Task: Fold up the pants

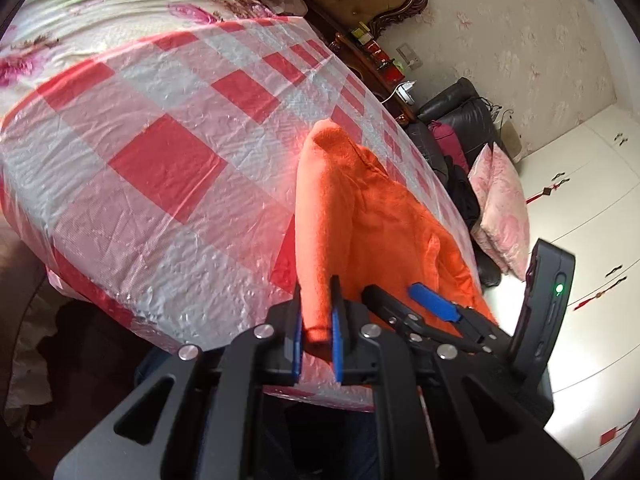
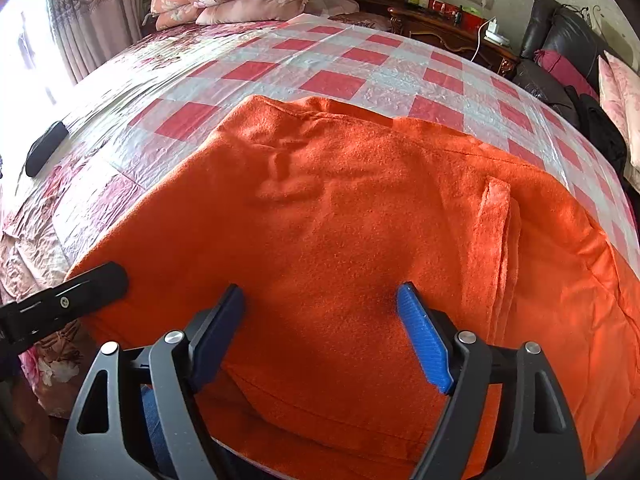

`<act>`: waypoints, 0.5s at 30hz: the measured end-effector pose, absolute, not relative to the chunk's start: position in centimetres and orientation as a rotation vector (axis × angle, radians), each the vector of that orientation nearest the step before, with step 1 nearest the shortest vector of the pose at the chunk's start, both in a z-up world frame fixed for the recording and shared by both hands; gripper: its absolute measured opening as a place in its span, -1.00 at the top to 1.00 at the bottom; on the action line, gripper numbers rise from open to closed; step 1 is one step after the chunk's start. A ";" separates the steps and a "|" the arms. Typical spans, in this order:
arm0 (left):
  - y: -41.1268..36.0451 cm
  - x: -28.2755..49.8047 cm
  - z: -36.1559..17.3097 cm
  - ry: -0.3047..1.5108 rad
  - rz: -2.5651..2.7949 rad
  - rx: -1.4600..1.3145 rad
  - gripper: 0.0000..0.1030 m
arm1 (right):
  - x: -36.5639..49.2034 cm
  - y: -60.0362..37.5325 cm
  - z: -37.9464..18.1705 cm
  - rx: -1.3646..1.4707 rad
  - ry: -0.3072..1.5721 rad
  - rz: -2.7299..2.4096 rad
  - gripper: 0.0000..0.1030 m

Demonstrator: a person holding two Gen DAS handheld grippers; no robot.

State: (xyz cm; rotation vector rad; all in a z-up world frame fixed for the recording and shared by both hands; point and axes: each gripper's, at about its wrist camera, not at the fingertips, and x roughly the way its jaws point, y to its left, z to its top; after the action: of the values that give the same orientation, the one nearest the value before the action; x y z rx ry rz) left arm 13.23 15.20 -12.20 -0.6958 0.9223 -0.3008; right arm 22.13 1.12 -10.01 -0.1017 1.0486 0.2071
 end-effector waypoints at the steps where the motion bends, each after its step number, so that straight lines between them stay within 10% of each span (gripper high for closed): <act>1: 15.0 13.2 -12.0 0.917 -0.295 -0.678 0.80 | 22.3 0.9 -9.8 -0.090 1.053 0.207 -0.50; 15: 4.5 10.0 -6.3 0.693 -0.161 0.047 0.80 | 31.6 6.0 -2.2 -0.036 1.212 0.492 -0.63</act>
State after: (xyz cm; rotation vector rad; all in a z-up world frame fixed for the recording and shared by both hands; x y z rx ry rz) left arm 10.01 4.50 -6.32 0.0471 0.6929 -0.1615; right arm 31.65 6.00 -2.23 -0.0357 1.2121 0.4923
